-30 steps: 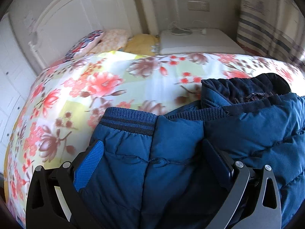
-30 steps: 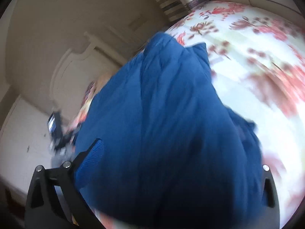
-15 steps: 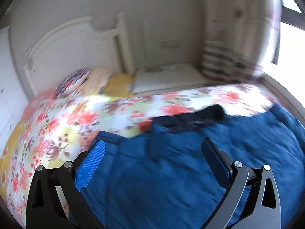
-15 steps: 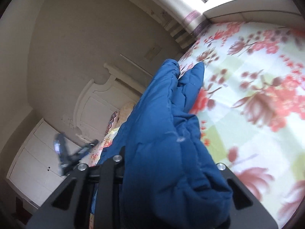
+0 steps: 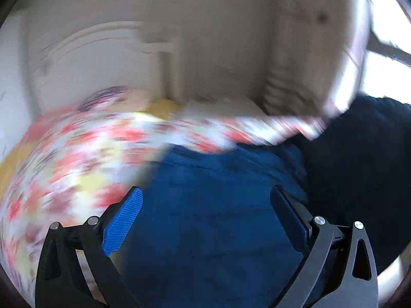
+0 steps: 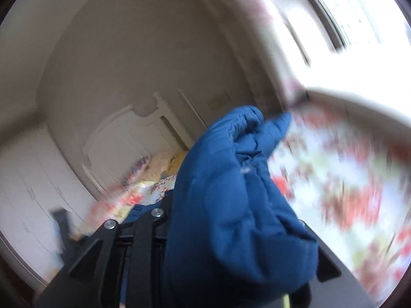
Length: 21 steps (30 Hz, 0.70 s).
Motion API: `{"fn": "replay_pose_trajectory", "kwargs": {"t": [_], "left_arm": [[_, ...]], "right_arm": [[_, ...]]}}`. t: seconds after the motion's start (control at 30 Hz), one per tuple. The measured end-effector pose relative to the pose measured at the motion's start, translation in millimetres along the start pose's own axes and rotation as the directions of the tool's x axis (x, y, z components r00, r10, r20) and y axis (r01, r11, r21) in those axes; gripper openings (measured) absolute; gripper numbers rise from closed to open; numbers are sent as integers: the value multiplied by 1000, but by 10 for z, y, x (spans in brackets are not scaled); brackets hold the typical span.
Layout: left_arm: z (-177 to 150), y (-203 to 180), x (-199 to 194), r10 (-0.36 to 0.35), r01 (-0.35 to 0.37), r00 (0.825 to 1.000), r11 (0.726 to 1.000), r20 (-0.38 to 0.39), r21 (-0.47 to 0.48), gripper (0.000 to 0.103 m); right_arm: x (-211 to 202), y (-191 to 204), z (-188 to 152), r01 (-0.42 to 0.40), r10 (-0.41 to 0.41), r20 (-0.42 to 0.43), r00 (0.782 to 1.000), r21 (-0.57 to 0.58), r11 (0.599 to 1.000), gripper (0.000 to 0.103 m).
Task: Fold large clothes
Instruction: 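Lift the folded jacket with the right tool while the left tool releases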
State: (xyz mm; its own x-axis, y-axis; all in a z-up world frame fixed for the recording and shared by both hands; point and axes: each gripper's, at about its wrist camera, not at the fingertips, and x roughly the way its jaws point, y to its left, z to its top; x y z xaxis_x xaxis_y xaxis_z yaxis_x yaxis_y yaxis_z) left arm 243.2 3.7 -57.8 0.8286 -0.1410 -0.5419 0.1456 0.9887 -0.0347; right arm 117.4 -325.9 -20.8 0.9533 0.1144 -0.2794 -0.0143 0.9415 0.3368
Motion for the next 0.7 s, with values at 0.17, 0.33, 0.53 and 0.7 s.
{"fn": "replay_pose_trajectory", "kwargs": {"t": [0.17, 0.33, 0.53, 0.7], "left_arm": [[-21, 1204, -375, 172, -154, 984, 956, 50, -250, 96], [-264, 1630, -597, 241, -225, 971, 925, 14, -307, 96], [-319, 1642, -653, 176, -173, 984, 954, -6, -246, 96], [499, 923, -432, -117, 118, 993, 992, 30, -36, 97]], "right_arm": [[317, 1653, -93, -33, 33, -8, 999, -503, 864, 29], [1063, 3000, -1184, -188, -42, -241, 970, -844, 502, 37], [1350, 3297, -2166, -175, -175, -212, 961, -963, 202, 56], [1190, 3195, -2202, -169, -99, -188, 977, -970, 172, 55]]}}
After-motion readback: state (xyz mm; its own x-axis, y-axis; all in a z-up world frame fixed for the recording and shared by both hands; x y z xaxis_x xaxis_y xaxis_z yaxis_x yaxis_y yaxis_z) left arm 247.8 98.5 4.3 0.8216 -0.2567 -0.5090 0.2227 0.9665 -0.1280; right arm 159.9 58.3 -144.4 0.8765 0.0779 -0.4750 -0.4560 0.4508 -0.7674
